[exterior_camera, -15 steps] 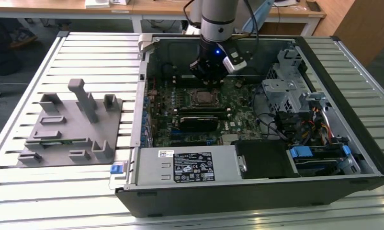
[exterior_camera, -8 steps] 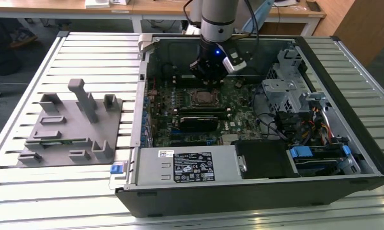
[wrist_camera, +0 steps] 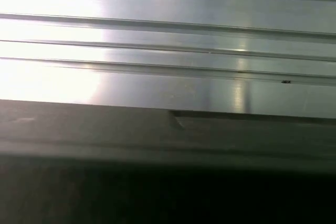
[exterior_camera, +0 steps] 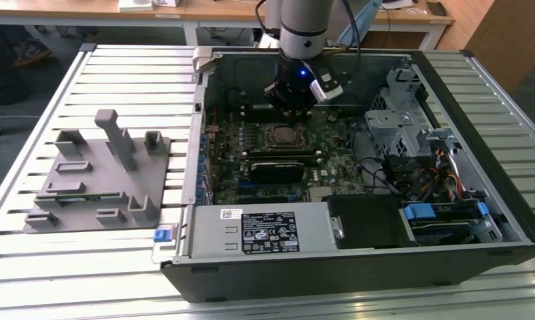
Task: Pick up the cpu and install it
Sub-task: 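Install the first cpu locking lever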
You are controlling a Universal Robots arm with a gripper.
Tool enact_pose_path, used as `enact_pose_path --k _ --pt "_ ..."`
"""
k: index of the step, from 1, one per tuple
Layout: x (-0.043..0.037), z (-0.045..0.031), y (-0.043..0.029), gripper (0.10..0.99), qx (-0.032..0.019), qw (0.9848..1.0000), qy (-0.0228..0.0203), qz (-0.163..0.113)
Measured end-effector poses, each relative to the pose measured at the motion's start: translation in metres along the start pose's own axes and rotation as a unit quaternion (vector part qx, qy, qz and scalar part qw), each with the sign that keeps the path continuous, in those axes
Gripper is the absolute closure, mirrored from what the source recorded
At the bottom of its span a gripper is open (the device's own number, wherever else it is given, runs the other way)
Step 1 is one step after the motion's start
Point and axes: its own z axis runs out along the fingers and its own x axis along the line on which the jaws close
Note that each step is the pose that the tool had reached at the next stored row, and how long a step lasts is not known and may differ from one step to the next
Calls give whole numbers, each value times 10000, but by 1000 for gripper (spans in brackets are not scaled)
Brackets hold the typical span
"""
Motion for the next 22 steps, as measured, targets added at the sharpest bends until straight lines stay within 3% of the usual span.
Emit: enact_pose_path --k 5,15,22 --pt "-1 -57 1 980 -5 10000 2 -7" --pt "-1 -50 -11 980 7 10000 2 -8" --pt "1 -12 -13 980 124 9999 7 -9"
